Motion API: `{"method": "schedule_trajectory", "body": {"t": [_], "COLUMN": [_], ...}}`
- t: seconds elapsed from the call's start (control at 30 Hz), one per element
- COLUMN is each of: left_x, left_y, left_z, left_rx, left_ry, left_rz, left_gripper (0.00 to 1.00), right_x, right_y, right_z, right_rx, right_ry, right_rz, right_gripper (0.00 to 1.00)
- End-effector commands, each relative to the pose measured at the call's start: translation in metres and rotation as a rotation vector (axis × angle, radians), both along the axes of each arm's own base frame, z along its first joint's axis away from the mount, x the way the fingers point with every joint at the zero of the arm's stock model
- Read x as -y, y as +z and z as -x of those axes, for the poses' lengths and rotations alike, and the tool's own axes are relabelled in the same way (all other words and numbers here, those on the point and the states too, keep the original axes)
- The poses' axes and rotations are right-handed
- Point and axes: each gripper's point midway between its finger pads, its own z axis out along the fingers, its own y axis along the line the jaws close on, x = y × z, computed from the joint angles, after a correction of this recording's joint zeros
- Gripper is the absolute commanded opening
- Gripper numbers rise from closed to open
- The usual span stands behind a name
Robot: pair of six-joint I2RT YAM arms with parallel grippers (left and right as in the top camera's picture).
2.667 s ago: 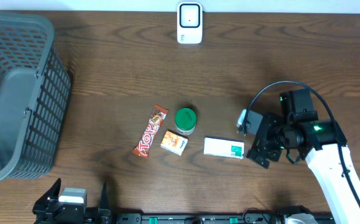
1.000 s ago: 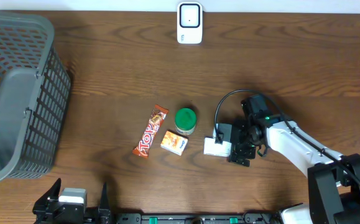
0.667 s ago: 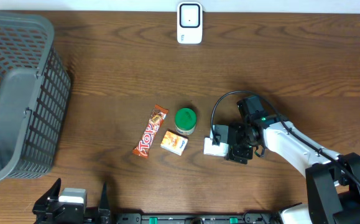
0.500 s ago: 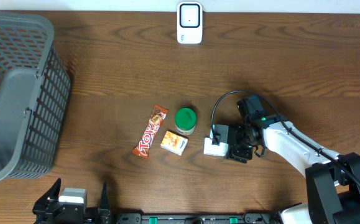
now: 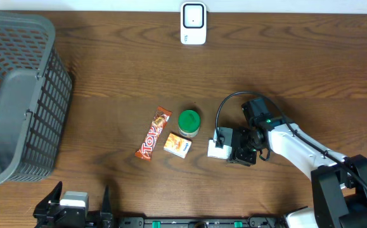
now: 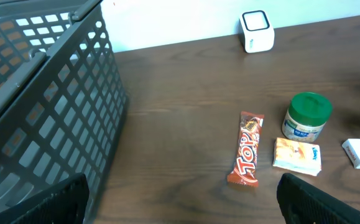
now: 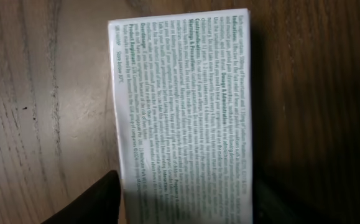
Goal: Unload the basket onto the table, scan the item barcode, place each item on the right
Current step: 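Lower the right gripper over the Panadol box and grasp it, then lift the Panadol box with the right gripper toward the scanner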
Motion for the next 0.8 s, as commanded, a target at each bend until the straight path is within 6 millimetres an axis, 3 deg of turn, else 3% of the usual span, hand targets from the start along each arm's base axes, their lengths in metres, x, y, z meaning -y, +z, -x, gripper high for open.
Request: {"method": "schedule_trajectory", "body": {"t": [0.0, 0.23, 0.37, 0.43, 0.77], "left_x": [-0.002, -0.002, -0.002, -0.002, -0.002], "left_y": [0.002, 0.002, 0.002, 0.002, 0.002], "left_z": [0.001, 0.001, 0.001, 0.001, 0.001], "left_rx": [0.008, 0.008, 0.008, 0.008, 0.008], "left_ry": [0.006, 0.006, 0.006, 0.006, 0.006], "left_rz": [-0.007, -0.007, -0.007, -0.007, -0.007], "left_gripper": [0.96, 0.96, 0.96, 0.96, 0.96], "right_x": [0.001, 0.011, 0.016, 0.017, 0.012], "right_y": [-0.008, -0.02, -0.025, -0.026, -0.022], "right_z": [0.009, 0.002, 0.002, 0.003, 0.002], "right_rx": [-0.026, 0.043, 0.062, 0.058, 0.02], "right_ry": [0.028, 0.043, 0.047, 0.05, -0.033], "right_rz": [0.02, 0.076, 0.094, 0.093, 0.072], "right_gripper": [0.67, 0.64, 0.57, 0.48, 0.33]}}
